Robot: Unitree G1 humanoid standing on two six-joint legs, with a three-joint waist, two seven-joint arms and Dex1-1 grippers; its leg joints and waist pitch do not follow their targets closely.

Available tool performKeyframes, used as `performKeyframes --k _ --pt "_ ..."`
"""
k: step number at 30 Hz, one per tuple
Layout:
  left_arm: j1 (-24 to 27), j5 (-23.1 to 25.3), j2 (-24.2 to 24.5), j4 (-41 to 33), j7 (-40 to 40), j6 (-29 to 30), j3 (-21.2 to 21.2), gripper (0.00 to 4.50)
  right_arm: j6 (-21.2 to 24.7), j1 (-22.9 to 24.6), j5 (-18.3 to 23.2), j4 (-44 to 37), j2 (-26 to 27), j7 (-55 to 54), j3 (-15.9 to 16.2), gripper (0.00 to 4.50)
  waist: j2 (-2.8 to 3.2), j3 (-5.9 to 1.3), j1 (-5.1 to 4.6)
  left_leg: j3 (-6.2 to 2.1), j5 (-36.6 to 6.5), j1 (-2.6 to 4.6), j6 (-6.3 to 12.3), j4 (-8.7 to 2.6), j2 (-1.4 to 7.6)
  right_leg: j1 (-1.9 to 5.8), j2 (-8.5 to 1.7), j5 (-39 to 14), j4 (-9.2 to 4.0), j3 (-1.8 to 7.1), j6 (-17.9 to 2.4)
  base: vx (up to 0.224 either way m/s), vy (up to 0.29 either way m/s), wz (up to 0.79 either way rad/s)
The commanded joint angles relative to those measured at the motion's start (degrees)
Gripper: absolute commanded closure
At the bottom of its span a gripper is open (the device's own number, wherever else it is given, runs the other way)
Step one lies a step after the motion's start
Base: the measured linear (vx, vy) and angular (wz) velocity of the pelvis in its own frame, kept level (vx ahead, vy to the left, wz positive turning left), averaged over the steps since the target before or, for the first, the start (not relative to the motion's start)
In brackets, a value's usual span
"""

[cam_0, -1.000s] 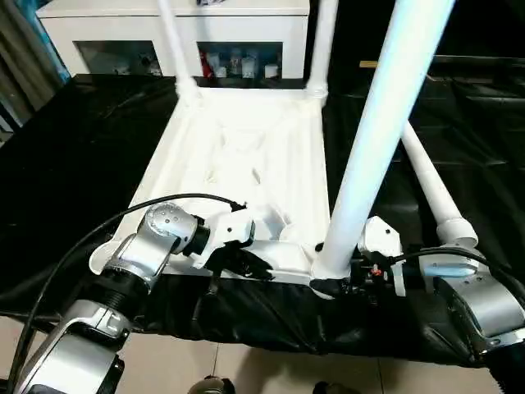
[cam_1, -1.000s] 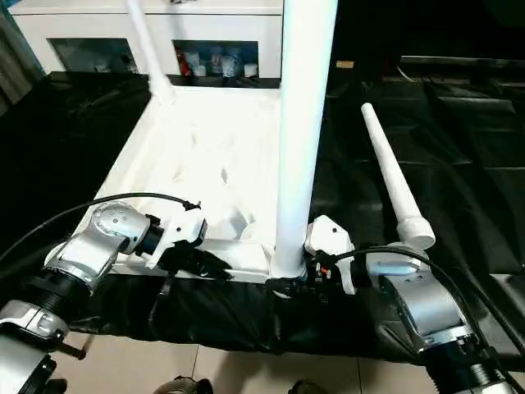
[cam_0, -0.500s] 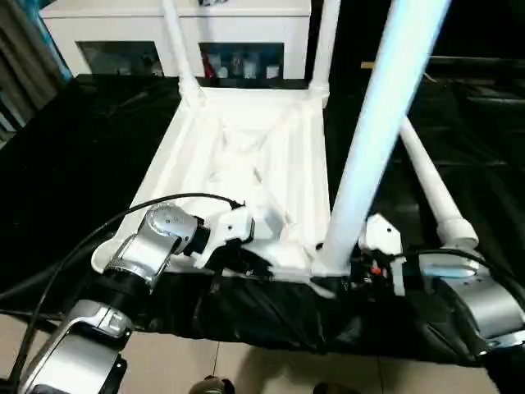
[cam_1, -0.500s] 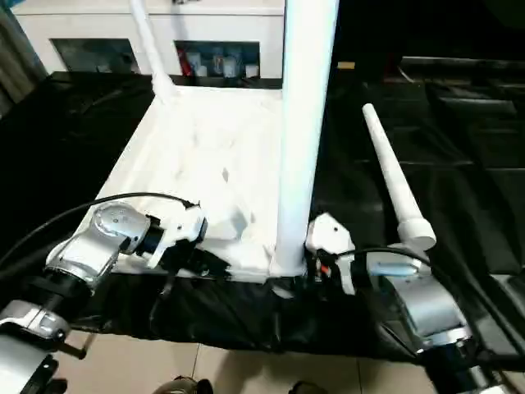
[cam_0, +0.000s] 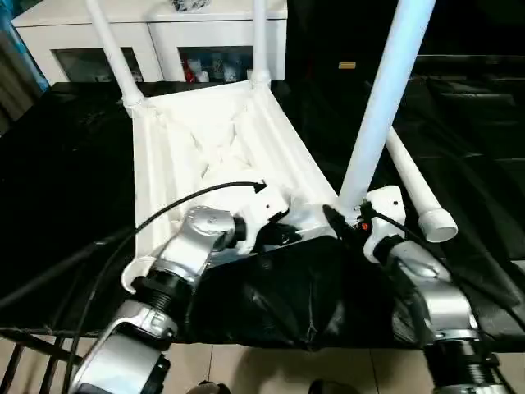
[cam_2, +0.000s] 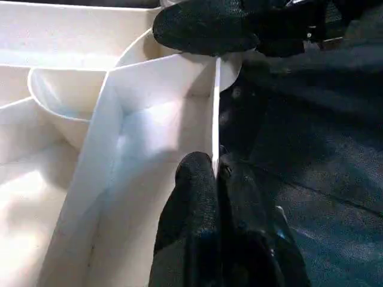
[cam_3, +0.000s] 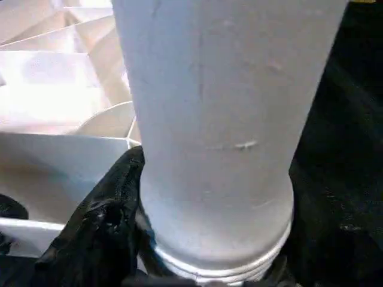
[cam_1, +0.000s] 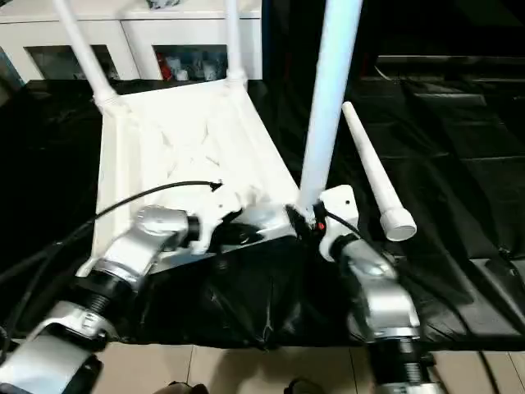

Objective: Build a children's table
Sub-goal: Rotate leg to tighten

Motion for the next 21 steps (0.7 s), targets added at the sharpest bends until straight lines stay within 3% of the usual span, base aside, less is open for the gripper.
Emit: performKeyframes --k 1,3,6,7,14,17,21 --pt "0.2 -0.9 -4.8 -1.1 0.4 0.0 -3.5 4.5 0.4 0.3 1.0 0.8 4.4 3.7 7.7 1.24 -0.46 -2.97 -0.04 -1.69 -19.2 0.49 2.08 -4.5 2.79 2.02 -3.19 -22.7 -5.08 2.37 -11.1 0.0 0.0 0.0" --pt "0.5 -1.1 -4.6 -1.6 -0.4 0.1 -3.7 4.5 -0.1 0.6 1.4 0.2 4.4 4.5 7.8 1.0 -0.48 -2.91 -0.06 -1.67 -19.9 0.53 2.04 -4.54 2.79 1.97 -3.17 -23.2 -5.17 2.38 -10.9 0.0 0.0 0.0" --pt "0.7 -1.7 -3.1 -2.5 -2.4 -0.2 -3.5 4.5 -0.8 0.7 0.8 -1.0 2.7 6.6 8.0 0.75 -0.02 -3.22 0.03 -1.78 -19.5 0.43 1.95 -4.55 2.87 2.2 -3.23 -21.3 -4.9 2.4 -11.3 0.0 0.0 0.0" --pt "0.7 -1.8 -3.0 -2.6 -2.5 -0.3 -3.4 4.5 -0.8 0.8 0.7 -1.2 2.4 7.0 8.1 0.75 -0.17 -3.25 -0.03 -1.73 -19.2 0.36 2.05 -4.53 2.86 2.26 -3.18 -20.6 -4.87 2.4 -11.5 0.0 0.0 0.0" --pt "1.2 -3.4 1.0 -3.7 -8.6 -2.0 -3.1 4.5 -2.6 2.4 2.5 -4.8 -5.1 19.5 10.6 0.75 -0.4 -3.78 0.31 -1.36 -11.1 -0.13 6.22 -3.66 2.72 3.0 -3.22 -9.5 -3.67 2.35 -15.1 0.0 0.0 0.0" --pt "1.7 -3.8 3.2 -3.9 -12.6 -3.6 -3.6 4.5 -2.2 2.7 3.4 -6.1 -8.3 24.7 11.2 0.75 -0.39 -3.73 0.48 -1.34 -10.5 0.01 7.35 -3.56 2.87 3.04 -3.21 -8.8 -3.58 2.27 -15.9 0.0 0.0 0.0" --pt "2.3 -5.1 5.8 -4.2 -18.8 -6.6 -4.0 4.5 -0.9 3.2 5.1 -8.3 -13.2 32.7 12.2 0.75 -0.53 -3.49 1.01 -1.22 -12.1 0.37 7.08 -3.7 3.19 2.89 -2.98 -11.5 -3.65 2.28 -15.8 0.0 0.0 0.0"
